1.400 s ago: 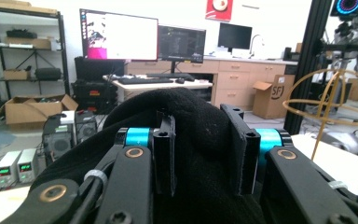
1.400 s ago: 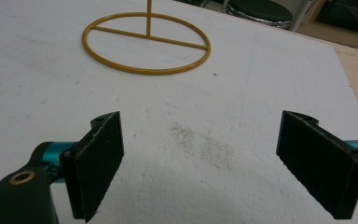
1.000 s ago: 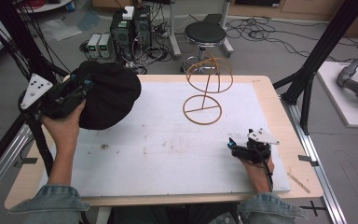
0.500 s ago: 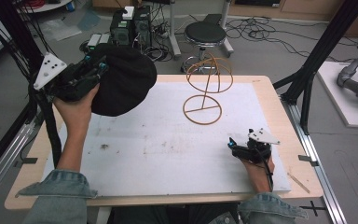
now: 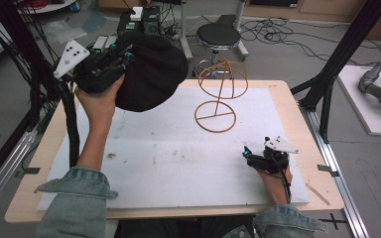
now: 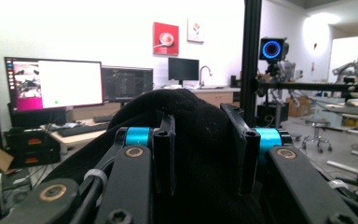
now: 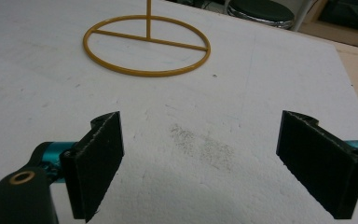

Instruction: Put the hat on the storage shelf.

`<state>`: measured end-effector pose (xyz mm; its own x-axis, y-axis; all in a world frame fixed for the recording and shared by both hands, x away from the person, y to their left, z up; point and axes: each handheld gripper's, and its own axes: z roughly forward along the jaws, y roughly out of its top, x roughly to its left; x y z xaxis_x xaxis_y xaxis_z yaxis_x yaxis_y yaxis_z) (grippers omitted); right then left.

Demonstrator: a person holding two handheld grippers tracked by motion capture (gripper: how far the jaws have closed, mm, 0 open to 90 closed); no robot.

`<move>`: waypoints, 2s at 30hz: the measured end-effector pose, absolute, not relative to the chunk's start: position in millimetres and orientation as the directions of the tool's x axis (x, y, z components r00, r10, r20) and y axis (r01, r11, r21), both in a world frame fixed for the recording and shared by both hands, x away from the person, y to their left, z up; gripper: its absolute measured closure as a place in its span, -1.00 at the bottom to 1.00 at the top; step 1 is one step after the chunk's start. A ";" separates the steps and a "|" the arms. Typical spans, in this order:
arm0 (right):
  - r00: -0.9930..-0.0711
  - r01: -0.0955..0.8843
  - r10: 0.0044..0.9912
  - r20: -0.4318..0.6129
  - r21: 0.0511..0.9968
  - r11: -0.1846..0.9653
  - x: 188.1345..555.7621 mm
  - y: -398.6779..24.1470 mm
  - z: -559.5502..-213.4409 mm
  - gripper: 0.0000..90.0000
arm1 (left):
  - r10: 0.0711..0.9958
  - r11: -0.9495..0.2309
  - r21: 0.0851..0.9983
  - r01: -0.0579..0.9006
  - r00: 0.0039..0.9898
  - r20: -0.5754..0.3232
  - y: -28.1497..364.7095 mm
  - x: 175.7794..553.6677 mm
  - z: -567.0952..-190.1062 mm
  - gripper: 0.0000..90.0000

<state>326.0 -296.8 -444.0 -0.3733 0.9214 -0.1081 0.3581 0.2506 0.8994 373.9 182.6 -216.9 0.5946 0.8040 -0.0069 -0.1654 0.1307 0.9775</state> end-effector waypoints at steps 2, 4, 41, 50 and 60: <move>-0.373 0.357 0.921 -0.108 0.900 0.250 326.0 -296.9 -444.0 -0.68 | 0.800 0.130 0.977 -0.169 0.600 -0.002 177.6 375.4 -214.7 0.51; -0.374 0.357 0.921 -0.108 0.900 0.250 326.1 -297.1 -444.0 -0.68 | 0.794 0.137 0.975 -0.172 0.607 -0.004 171.9 377.2 -213.2 0.51; -0.367 0.360 0.925 -0.093 0.903 0.233 326.7 -301.7 -443.9 -0.68 | 0.679 0.313 0.945 -0.099 0.719 -0.150 100.4 420.2 -219.8 0.51; -0.368 0.359 0.925 -0.093 0.904 0.233 326.8 -301.7 -444.0 -0.68 | 0.663 0.320 0.946 -0.058 0.727 -0.180 93.7 429.9 -226.6 0.51; -0.368 0.364 0.926 -0.088 0.902 0.230 326.7 -302.0 -444.0 -0.68 | 0.657 0.280 0.960 0.006 0.728 -0.197 77.0 444.2 -240.8 0.50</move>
